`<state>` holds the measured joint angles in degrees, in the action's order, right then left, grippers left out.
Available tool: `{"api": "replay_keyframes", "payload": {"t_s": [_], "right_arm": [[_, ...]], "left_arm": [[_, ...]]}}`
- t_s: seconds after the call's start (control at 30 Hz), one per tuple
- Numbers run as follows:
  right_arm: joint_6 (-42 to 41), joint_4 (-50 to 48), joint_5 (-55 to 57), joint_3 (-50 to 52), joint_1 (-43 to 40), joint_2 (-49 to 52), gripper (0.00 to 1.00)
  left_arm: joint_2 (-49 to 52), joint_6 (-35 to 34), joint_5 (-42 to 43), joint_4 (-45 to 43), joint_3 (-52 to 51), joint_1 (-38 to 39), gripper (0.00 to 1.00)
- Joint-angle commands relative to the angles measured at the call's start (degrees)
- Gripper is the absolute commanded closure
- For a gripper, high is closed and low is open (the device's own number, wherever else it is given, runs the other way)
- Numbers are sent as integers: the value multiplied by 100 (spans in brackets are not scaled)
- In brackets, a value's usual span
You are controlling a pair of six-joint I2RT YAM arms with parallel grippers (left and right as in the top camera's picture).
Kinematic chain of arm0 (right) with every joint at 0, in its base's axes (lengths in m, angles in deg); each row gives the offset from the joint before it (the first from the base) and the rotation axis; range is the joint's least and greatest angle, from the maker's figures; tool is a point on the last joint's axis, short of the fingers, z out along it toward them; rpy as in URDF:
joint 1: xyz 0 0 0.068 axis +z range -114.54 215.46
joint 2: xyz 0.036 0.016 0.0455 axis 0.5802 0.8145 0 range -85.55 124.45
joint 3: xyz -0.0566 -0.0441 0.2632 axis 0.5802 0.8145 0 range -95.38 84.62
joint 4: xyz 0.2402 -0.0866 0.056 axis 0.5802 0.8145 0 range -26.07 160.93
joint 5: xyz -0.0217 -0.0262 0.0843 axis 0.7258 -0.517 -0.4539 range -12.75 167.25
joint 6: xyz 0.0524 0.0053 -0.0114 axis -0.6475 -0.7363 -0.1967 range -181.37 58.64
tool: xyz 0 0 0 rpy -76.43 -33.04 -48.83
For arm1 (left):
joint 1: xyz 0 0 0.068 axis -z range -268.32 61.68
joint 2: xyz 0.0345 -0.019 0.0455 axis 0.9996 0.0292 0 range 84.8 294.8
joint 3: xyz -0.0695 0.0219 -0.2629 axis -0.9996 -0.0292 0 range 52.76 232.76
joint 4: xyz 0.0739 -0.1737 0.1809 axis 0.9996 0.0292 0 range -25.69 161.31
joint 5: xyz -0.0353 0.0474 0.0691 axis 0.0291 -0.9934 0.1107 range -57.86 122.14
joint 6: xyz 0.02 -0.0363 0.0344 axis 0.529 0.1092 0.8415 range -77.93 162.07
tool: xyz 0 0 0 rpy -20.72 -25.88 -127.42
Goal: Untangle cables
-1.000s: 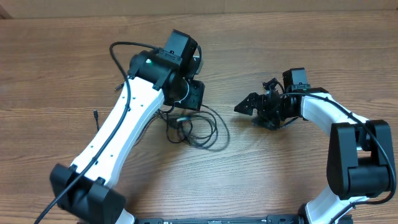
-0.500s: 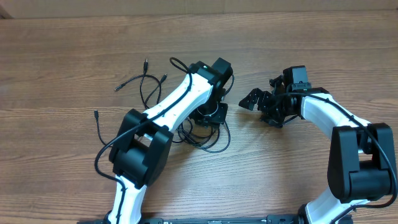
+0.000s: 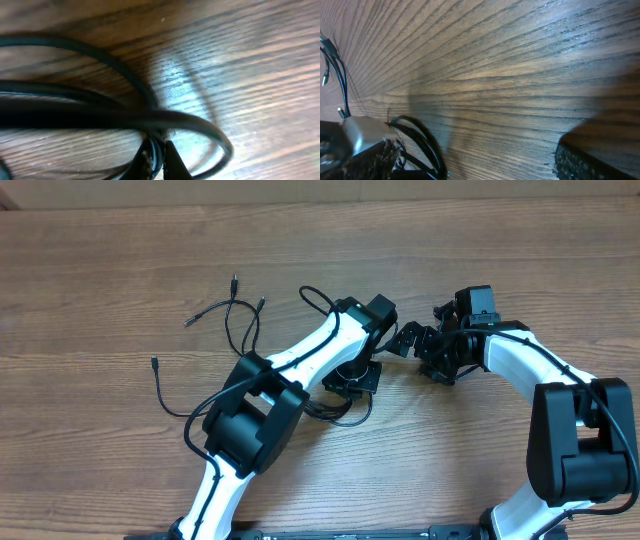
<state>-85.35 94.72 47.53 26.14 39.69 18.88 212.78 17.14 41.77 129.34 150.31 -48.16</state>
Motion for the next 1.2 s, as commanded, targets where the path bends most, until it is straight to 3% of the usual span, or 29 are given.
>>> {"api": "replay_keyframes", "payload": {"t_s": [0.0,0.17,0.23,0.4,0.5,0.63,0.77,0.83,0.93,1.0,1.03,1.07,1.1,1.17], "right_arm": [[0,33,573,227,-13,157,0],[-2,35,570,227,-13,157,0],[-2,35,570,227,-13,157,0],[-2,33,570,227,-13,157,0],[-2,33,570,227,-13,157,0],[-2,33,573,227,-13,157,0],[-2,33,573,227,-13,157,0],[-2,33,573,227,-13,157,0],[-2,33,573,227,-13,157,0],[-2,33,573,227,-13,157,0],[-2,33,573,227,-13,157,0],[-2,33,573,227,-13,157,0],[-2,33,573,227,-13,157,0],[-2,35,573,227,-13,157,0]], "left_arm": [[-1309,271,-114,-140,210,-11,96],[-2605,267,-636,116,210,-70,96],[-2979,258,-1281,262,210,-138,96],[-3329,177,-2122,673,210,-275,96],[-3329,315,-1829,807,208,-278,96],[-3329,1950,-450,914,208,-275,96],[-3314,2153,-208,1440,201,-275,96],[-3265,1978,-205,1814,188,-275,88],[-3261,1700,-186,2037,181,-269,85],[-3261,1679,321,2197,153,-262,81],[-3261,1670,358,2243,131,-262,76],[-3261,1547,291,2275,81,-264,56],[-3261,1440,205,2280,57,-264,51],[-3261,389,-920,2337,-109,-291,44]]}}
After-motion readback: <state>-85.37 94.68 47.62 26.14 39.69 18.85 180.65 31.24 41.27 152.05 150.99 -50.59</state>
